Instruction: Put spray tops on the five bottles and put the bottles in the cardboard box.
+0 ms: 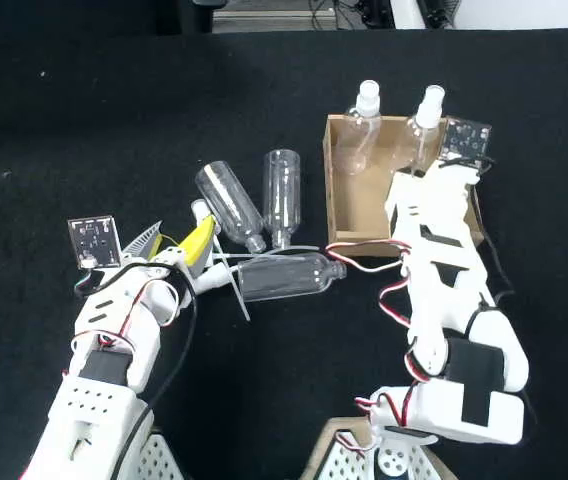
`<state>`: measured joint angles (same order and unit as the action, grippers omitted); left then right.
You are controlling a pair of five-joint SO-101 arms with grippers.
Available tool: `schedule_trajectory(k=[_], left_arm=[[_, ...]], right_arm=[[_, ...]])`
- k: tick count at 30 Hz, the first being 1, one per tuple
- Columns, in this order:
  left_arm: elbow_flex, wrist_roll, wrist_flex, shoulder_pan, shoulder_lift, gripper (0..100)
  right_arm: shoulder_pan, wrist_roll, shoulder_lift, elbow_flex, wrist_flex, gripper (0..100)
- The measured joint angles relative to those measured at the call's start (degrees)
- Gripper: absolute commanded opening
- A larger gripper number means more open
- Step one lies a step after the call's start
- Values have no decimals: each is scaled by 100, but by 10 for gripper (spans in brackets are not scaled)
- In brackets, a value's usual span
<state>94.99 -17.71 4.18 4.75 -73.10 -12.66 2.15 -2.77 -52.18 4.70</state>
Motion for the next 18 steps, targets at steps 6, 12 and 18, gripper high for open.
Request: schedule_trajectory(k=[6, 12, 18], left_arm=[[0, 0, 0, 0, 0, 266], [0, 0, 0, 0, 0, 266], [0, 0, 0, 0, 0, 266]], right_arm=[[-132, -9, -35, 0, -79, 11], [-387, 0, -853, 185, -1864, 11], [-273, -70, -1037, 1556, -4070, 11]])
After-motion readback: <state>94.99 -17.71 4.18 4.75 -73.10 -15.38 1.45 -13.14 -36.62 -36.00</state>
